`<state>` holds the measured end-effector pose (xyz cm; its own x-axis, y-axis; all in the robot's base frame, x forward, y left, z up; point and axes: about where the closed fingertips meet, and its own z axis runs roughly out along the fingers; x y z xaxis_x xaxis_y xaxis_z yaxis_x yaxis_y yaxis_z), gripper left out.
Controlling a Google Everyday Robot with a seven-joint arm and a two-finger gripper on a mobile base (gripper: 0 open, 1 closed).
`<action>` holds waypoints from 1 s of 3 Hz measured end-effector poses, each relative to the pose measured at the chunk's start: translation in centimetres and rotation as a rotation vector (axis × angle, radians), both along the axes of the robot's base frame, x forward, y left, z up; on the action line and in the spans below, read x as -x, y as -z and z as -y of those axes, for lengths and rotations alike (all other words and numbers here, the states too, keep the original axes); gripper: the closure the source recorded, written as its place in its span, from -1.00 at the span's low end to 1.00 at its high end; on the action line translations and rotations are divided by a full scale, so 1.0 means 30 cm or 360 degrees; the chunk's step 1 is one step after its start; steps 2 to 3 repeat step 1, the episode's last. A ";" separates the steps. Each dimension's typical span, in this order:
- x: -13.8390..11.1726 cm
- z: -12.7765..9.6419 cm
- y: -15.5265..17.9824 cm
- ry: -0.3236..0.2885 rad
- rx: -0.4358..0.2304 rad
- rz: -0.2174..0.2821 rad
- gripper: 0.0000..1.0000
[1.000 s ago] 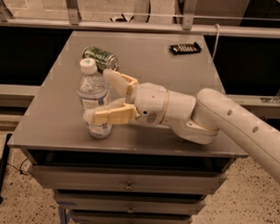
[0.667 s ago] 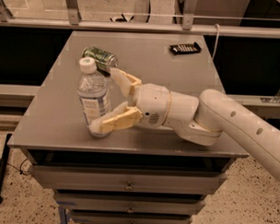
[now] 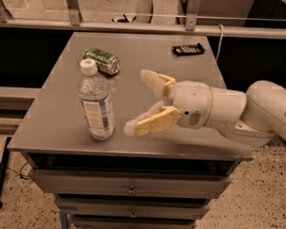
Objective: Place blue plastic bottle upright
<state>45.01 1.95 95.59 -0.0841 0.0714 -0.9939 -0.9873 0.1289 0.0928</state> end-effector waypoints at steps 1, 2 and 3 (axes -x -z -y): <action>0.006 0.003 0.000 -0.0005 0.0007 -0.0025 -1.00; 0.006 0.003 0.000 -0.0005 0.0007 -0.0025 -1.00; 0.006 0.003 0.000 -0.0005 0.0007 -0.0025 -1.00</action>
Offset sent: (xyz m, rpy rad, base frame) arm 0.0000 0.0000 0.0000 0.0000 0.0000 0.0000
